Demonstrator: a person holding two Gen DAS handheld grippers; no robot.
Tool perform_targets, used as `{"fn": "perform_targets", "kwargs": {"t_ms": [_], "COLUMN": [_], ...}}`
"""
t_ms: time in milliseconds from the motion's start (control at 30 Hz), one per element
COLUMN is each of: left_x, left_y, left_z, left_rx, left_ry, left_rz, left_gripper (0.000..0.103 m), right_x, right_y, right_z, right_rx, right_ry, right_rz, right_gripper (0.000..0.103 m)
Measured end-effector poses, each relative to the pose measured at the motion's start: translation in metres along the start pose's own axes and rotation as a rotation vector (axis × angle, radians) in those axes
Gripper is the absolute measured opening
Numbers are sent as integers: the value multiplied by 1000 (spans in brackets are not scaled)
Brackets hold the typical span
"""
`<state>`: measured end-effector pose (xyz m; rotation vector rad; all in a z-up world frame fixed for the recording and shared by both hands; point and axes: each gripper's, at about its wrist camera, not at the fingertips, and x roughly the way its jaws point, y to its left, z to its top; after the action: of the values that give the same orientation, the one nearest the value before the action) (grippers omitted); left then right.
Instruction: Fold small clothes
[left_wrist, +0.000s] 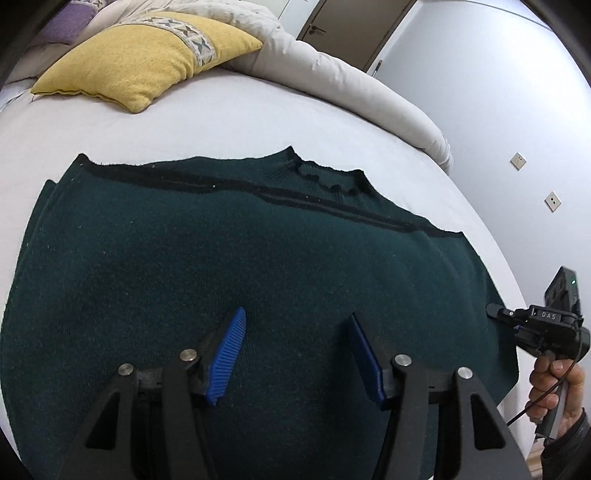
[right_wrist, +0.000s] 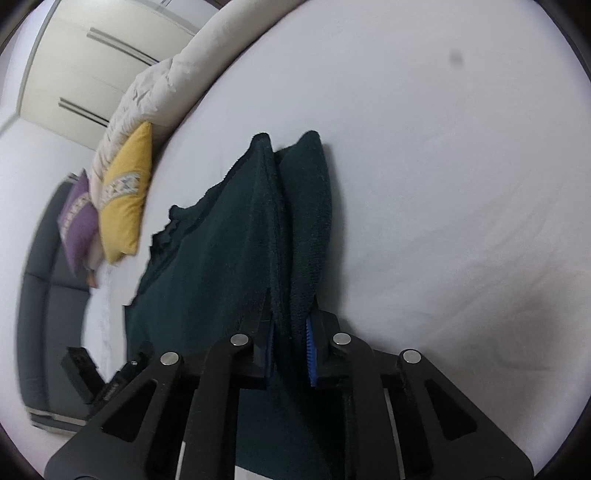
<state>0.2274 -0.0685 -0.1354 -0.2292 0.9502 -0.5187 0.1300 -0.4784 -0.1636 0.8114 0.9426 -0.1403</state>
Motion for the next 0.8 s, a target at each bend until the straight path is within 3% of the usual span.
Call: {"fn": "perform_targets", "kwargs": {"t_ms": [233,333,433,533,633,700,733,800], "left_x": [-6,-16,-33,-51,-58,-60,-60,-59], "left_y": [14,33,55,76,93,95,94,90], "left_z": [2,5,4,2,2,2,2,3], "left_rx": [-62,-176,-280,-335,-365,-361,-355,-354], "left_ry": [-2,6,-14,-55,-48,-40,-38,-36], "left_rz": [-61,-130,-193,-193,-215,-223,-224,-226], "left_gripper": [52,44,46,59,61,61,63,67], "right_x": [-26,-17,11,53,102,106,101,84], "right_y": [90,150,211,255,267,265,264,263], "right_z": [-7,-19,-39,-67,-87,-91,-92,-94], "right_rx": [-196,-293,-379,-465,-455,-413,-409,-423], "right_ry": [-45,-11,51,128,246,229,216,214], "right_rz": [-68,-42,-2,2,-1,17,33,81], "right_gripper": [10,10,10,10,12,14,19,54]}}
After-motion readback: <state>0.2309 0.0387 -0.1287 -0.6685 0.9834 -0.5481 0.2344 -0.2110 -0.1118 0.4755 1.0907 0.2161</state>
